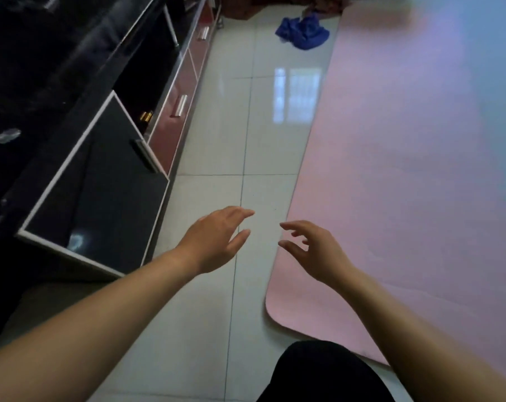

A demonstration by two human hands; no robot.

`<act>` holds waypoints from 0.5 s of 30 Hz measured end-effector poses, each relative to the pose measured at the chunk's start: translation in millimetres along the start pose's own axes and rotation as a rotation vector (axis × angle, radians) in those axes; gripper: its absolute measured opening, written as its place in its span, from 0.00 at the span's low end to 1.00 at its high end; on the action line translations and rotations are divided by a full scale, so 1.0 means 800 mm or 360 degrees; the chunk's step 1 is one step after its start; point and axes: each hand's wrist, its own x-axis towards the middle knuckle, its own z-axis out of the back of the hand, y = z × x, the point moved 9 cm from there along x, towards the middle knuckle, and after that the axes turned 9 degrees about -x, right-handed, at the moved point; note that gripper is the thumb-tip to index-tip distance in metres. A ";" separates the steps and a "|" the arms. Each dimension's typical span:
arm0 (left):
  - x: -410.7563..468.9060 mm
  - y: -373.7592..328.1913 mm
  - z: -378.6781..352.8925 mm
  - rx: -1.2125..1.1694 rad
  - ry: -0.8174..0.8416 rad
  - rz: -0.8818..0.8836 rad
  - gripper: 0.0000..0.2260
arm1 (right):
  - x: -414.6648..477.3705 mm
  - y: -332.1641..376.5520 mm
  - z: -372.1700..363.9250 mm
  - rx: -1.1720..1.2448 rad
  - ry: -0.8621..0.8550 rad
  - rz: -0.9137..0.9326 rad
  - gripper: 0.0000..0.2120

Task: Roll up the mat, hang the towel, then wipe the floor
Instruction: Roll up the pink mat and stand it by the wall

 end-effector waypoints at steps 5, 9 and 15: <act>0.075 -0.058 -0.031 0.0019 0.0156 -0.0141 0.19 | 0.002 -0.060 0.056 0.0039 -0.0153 -0.0152 0.18; 0.126 -0.078 -0.058 0.0006 0.0229 -0.0250 0.19 | 0.020 -0.095 0.070 -0.0033 -0.0195 -0.0223 0.18; 0.191 -0.070 -0.119 -0.0005 0.0344 -0.0396 0.20 | 0.054 -0.142 0.059 -0.0478 -0.0085 -0.0257 0.19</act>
